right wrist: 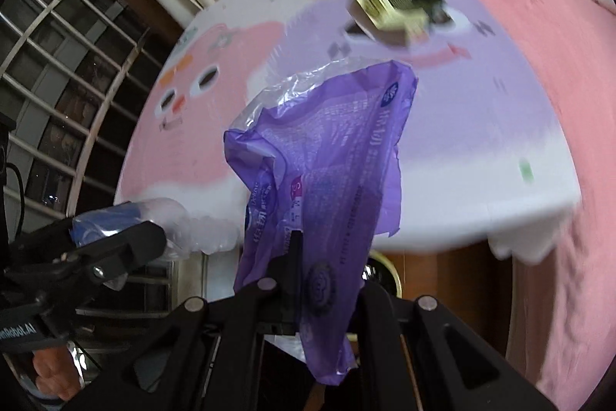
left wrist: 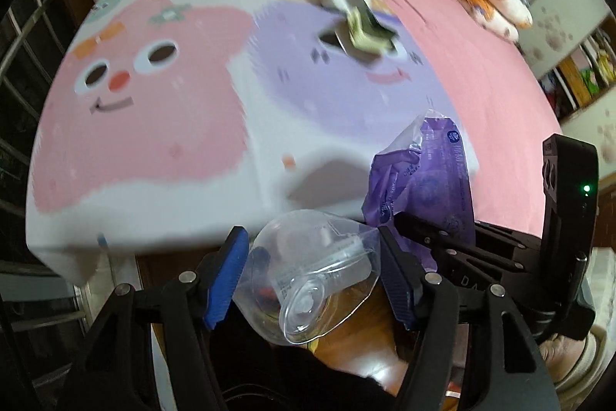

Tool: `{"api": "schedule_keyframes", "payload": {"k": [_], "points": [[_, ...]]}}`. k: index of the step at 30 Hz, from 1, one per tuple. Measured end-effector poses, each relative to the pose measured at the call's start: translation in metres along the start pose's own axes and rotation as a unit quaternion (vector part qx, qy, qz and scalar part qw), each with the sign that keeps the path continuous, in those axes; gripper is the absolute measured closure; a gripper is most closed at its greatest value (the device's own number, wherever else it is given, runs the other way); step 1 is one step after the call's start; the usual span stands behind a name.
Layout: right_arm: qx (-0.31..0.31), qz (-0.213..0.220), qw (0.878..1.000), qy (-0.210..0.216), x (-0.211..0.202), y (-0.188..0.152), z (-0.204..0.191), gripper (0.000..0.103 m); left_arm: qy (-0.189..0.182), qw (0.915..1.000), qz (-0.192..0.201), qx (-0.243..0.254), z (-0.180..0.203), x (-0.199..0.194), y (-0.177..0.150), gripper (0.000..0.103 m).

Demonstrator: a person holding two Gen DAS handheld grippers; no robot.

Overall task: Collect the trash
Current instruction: 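Carry the bottle and purple bag down over the bin and open both tools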

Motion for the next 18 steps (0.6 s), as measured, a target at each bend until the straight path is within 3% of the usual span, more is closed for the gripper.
{"api": "schedule_keyframes", "payload": {"k": [8,12,18], "points": [[0.034,-0.053,0.998,0.003,0.039,-0.096,0.026,0.097,-0.014,0.9986,-0.038,0.034,0.015,0.029,-0.071,0.038],[0.054,-0.100,0.994,0.004,0.093,-0.134,0.035,0.097,-0.016,0.9967,-0.069,0.038,0.009,0.068,-0.101,0.038],[0.084,-0.135,0.987,0.001,0.184,-0.166,0.058,0.094,-0.002,0.9946,-0.093,0.045,-0.014,0.152,-0.133,0.038]]}}
Point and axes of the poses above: each gripper's, at about its wrist camera, not at the fingertips, and x roughly the way its jaws point, z to its right, y to its top, the point moved 7 cm from there along x, roughly the way its jaws point
